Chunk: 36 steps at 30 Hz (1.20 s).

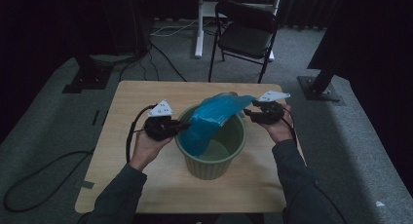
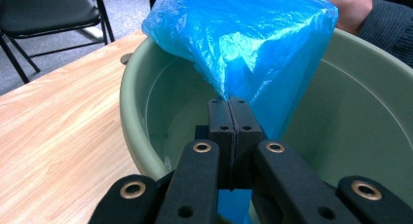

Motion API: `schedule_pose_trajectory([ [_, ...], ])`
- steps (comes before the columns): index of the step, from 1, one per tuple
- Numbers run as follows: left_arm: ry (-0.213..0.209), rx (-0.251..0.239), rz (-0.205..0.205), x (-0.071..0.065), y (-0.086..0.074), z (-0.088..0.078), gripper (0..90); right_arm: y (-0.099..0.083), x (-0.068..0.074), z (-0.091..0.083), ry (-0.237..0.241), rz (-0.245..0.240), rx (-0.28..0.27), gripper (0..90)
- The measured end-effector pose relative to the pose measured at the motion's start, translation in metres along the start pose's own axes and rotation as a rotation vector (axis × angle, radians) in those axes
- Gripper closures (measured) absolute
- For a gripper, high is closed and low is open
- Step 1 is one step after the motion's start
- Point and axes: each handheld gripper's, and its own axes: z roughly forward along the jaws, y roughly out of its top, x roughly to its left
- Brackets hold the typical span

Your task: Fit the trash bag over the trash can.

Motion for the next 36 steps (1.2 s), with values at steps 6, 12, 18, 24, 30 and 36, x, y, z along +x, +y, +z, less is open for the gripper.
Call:
schedule_pose_trajectory([
  [6,0.001,-0.001,-0.004,0.001,0.000,0.000,89.5,0.006,0.004,0.003,0.026,-0.041,0.004,57.8],
  [12,0.000,-0.009,-0.007,0.002,-0.001,-0.002,89.1,0.006,0.008,0.004,0.068,-0.041,0.000,83.9],
  [18,-0.004,-0.019,-0.016,0.002,-0.002,-0.003,85.9,0.003,0.008,-0.005,0.072,-0.008,-0.026,90.0],
  [24,-0.007,-0.035,-0.019,0.002,0.000,-0.006,73.3,-0.004,0.004,-0.016,0.082,0.011,-0.048,90.0],
  [30,0.001,-0.054,-0.021,-0.001,0.004,-0.007,62.3,-0.009,0.003,-0.021,0.081,0.032,-0.043,90.0],
  [36,0.003,-0.072,-0.005,-0.006,0.011,-0.007,56.4,-0.008,0.005,-0.029,0.074,0.026,-0.050,89.9],
])
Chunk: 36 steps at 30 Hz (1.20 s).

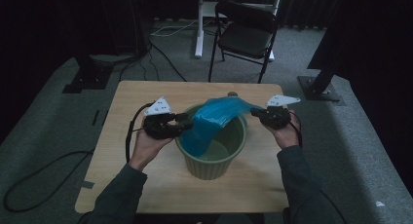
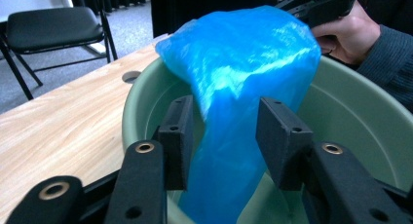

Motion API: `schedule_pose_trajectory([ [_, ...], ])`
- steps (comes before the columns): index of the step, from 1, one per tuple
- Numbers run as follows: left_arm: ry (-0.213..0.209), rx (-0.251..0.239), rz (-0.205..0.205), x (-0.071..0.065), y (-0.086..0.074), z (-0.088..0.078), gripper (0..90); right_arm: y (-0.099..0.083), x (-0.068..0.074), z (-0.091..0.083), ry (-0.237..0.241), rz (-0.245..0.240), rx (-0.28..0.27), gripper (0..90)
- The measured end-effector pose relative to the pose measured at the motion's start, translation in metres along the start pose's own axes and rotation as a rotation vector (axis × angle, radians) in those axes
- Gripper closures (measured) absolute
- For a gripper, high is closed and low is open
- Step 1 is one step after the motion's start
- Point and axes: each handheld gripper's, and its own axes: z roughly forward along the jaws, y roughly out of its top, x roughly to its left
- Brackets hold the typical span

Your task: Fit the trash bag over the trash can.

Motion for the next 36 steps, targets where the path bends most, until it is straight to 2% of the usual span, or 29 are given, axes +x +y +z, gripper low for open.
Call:
schedule_pose_trajectory([
  [7,-0.009,-0.017,0.021,-0.005,0.011,0.004,52.7,0.005,0.007,-0.007,-0.005,-0.020,-0.016,89.8],
  [10,0.014,-0.012,0.045,-0.011,0.016,0.007,51.8,0.009,0.011,-0.009,-0.009,-0.033,-0.019,89.9],
  [16,0.020,-0.026,0.066,-0.017,0.025,0.012,50.4,0.014,0.016,-0.013,-0.016,-0.054,-0.031,89.8],
  [17,0.044,-0.028,0.082,-0.019,0.029,0.014,50.4,0.015,0.017,-0.014,-0.015,-0.060,-0.035,89.8],
  [21,0.054,-0.041,0.085,-0.023,0.037,0.020,49.8,0.022,0.021,-0.018,-0.012,-0.073,-0.055,89.8],
  [28,0.074,-0.022,0.128,-0.035,0.050,0.031,48.3,0.029,0.026,-0.020,-0.005,-0.091,-0.071,89.8],
  [35,0.124,0.003,0.156,-0.041,0.056,0.039,49.1,0.034,0.033,-0.024,0.017,-0.110,-0.092,89.8],
  [36,0.163,0.019,0.167,-0.042,0.056,0.043,49.1,0.034,0.033,-0.024,0.017,-0.110,-0.092,89.8],
])
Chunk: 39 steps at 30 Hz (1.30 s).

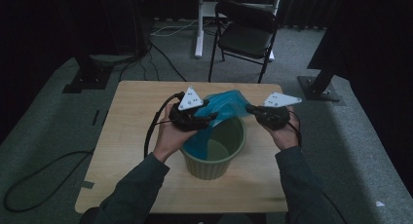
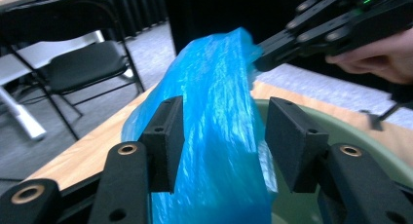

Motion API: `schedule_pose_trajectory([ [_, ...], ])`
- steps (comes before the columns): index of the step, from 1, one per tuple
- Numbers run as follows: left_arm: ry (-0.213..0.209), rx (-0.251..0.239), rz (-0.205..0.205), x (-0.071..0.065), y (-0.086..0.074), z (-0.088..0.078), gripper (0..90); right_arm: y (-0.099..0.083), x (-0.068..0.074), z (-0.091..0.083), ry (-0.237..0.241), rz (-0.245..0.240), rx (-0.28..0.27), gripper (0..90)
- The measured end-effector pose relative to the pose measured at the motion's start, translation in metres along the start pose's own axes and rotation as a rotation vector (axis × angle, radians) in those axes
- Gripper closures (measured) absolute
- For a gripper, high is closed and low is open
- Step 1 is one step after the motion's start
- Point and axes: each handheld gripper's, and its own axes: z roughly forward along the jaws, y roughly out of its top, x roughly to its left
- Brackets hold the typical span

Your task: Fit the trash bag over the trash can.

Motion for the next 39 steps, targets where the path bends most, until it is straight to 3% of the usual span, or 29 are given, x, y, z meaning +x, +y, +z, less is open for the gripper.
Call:
schedule_pose_trajectory([
  [1,0.043,0.017,0.019,-0.002,0.001,0.003,50.9,0.002,0.002,-0.002,0.020,0.005,-0.022,89.8],
  [3,0.050,0.018,0.015,-0.002,0.000,0.004,59.6,0.003,0.003,-0.002,0.024,0.001,-0.024,89.8],
  [4,0.050,0.022,0.010,-0.001,0.000,0.004,59.6,0.003,0.003,-0.002,0.024,0.001,-0.024,89.8],
  [5,0.034,0.020,0.001,0.000,-0.001,0.004,73.3,0.003,0.004,-0.002,0.029,-0.003,-0.024,89.8],
  [7,0.019,0.022,-0.019,0.001,-0.003,0.004,83.9,0.003,0.005,-0.003,0.042,-0.005,-0.024,89.8],
  [9,0.005,0.027,-0.029,0.003,-0.007,0.003,88.3,0.003,0.006,-0.004,0.052,-0.012,-0.027,89.6],
  [14,-0.009,0.036,-0.025,0.003,-0.014,0.000,89.0,0.005,0.004,-0.008,0.068,-0.010,-0.037,86.7],
  [19,-0.027,0.031,-0.025,0.002,-0.025,-0.006,89.0,0.011,0.002,-0.014,0.079,-0.005,-0.061,78.0],
  [24,-0.036,0.032,-0.013,0.000,-0.032,-0.009,88.9,0.017,0.001,-0.015,0.066,-0.006,-0.066,73.7],
  [34,-0.050,0.039,0.007,-0.008,-0.045,-0.015,88.8,0.026,-0.002,0.003,0.071,0.026,-0.023,67.8],
  [39,-0.062,0.048,0.001,-0.009,-0.051,-0.015,88.5,0.025,-0.002,0.012,0.104,0.051,-0.007,64.6],
])
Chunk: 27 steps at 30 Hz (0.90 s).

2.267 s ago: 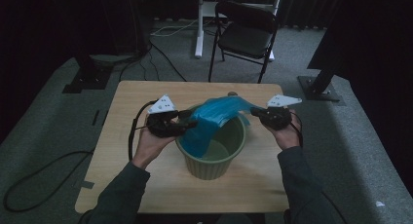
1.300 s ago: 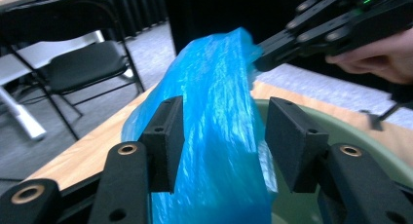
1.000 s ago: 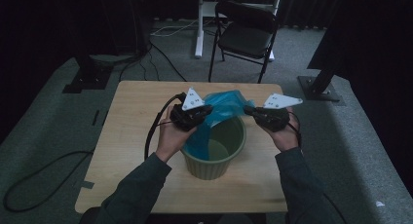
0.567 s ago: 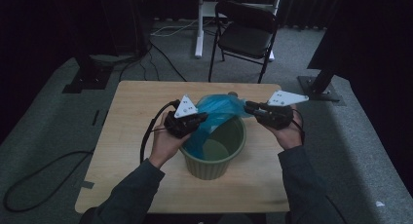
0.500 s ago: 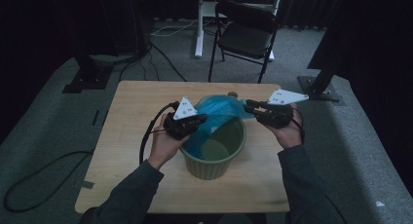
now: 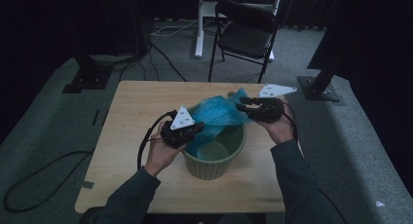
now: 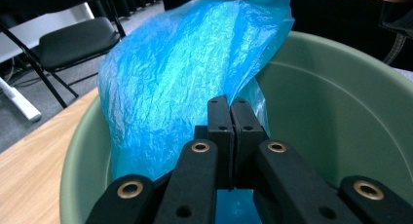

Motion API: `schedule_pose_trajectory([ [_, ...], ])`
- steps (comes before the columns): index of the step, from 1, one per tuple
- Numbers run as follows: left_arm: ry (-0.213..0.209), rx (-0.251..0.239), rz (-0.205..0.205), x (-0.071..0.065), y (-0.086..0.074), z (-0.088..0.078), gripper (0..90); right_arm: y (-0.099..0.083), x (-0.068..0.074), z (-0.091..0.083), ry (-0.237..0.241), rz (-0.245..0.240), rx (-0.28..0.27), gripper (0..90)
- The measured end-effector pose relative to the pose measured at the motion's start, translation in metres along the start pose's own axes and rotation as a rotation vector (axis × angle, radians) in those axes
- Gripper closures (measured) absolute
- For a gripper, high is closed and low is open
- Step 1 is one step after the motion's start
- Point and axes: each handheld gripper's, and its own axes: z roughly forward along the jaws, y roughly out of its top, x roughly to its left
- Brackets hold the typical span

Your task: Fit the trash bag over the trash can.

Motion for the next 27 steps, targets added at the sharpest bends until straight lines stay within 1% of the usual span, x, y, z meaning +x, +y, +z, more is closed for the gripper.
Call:
schedule_pose_trajectory([
  [4,-0.003,0.012,-0.004,0.000,-0.003,0.002,87.8,0.002,0.000,0.006,0.039,0.022,0.016,60.5],
  [6,-0.004,0.014,-0.006,0.000,-0.003,0.003,87.6,0.003,0.000,0.010,0.046,0.023,0.036,58.2],
  [7,-0.004,0.017,-0.005,0.000,-0.004,0.003,87.4,0.003,-0.001,0.013,0.056,0.024,0.048,58.0],
  [9,-0.009,0.026,-0.004,0.000,-0.004,0.004,87.2,0.003,-0.002,0.017,0.062,0.033,0.058,58.0],
  [12,0.001,0.048,-0.007,0.000,-0.004,0.006,86.3,0.001,-0.003,0.024,0.072,0.051,0.086,58.6],
  [13,0.002,0.053,-0.007,0.000,-0.005,0.006,86.3,0.000,-0.003,0.026,0.072,0.052,0.099,60.7],
  [15,0.000,0.051,-0.015,0.001,-0.006,0.006,86.0,-0.001,-0.002,0.029,0.064,0.044,0.117,68.1],
  [17,-0.005,0.048,-0.019,0.002,-0.007,0.006,84.8,-0.001,0.000,0.029,0.067,0.036,0.114,76.9],
  [19,-0.006,0.043,-0.029,0.002,-0.007,0.005,83.0,-0.001,0.001,0.029,0.071,0.022,0.108,82.5],
  [20,-0.006,0.043,-0.029,0.002,-0.007,0.005,82.2,-0.001,0.001,0.029,0.071,0.022,0.108,82.5],
  [23,-0.013,0.038,-0.040,0.004,-0.007,0.004,81.3,-0.001,0.002,0.028,0.069,0.012,0.112,87.7],
  [27,-0.019,0.035,-0.040,0.004,-0.007,0.004,80.7,0.000,0.003,0.025,0.064,0.000,0.101,89.9],
])
